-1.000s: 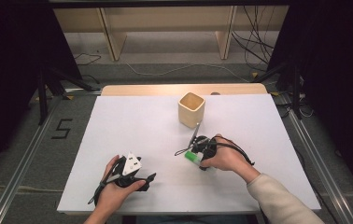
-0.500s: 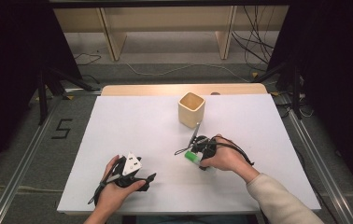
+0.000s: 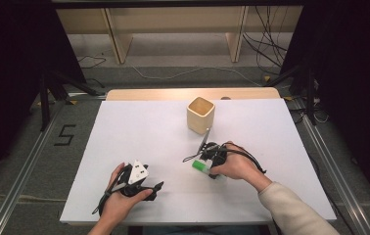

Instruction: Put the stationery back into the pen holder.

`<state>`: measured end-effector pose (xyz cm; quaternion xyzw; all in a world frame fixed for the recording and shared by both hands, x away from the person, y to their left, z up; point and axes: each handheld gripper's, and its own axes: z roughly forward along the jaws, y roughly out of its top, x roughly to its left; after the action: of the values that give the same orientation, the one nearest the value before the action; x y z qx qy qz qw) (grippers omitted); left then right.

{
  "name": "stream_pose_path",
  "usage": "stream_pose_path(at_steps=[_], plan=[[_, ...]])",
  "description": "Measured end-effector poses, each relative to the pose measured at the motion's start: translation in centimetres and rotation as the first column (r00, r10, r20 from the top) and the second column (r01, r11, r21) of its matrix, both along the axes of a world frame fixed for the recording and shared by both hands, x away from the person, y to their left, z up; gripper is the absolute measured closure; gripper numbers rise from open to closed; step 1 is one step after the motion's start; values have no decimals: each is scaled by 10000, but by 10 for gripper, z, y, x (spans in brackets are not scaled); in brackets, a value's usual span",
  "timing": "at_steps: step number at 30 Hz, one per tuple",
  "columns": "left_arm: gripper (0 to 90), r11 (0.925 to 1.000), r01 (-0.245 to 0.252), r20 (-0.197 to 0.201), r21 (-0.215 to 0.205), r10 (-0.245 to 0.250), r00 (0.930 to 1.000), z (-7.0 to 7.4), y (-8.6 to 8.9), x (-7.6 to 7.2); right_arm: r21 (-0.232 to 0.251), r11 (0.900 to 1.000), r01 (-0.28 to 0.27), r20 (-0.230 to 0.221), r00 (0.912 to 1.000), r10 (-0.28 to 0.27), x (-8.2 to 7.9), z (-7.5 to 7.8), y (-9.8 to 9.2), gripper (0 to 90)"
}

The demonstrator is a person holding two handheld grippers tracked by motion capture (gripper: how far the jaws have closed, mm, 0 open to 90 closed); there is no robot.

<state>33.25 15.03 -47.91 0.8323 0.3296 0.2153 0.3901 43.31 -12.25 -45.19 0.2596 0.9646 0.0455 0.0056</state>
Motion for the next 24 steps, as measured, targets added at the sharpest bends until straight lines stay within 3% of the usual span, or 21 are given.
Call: stream_pose_path(at_steps=[11, 24], plan=[[208, 10000, -14, 15, -3, 14, 10000, 0, 0, 0, 156, 9999, 53, -76, 10000, -52, -1, 1, 0, 660], [208, 10000, -49, 21, 12, 49, 10000, 1, 1, 0, 835, 9965, 91, 62, 9999, -97, 0, 4, -4, 661]])
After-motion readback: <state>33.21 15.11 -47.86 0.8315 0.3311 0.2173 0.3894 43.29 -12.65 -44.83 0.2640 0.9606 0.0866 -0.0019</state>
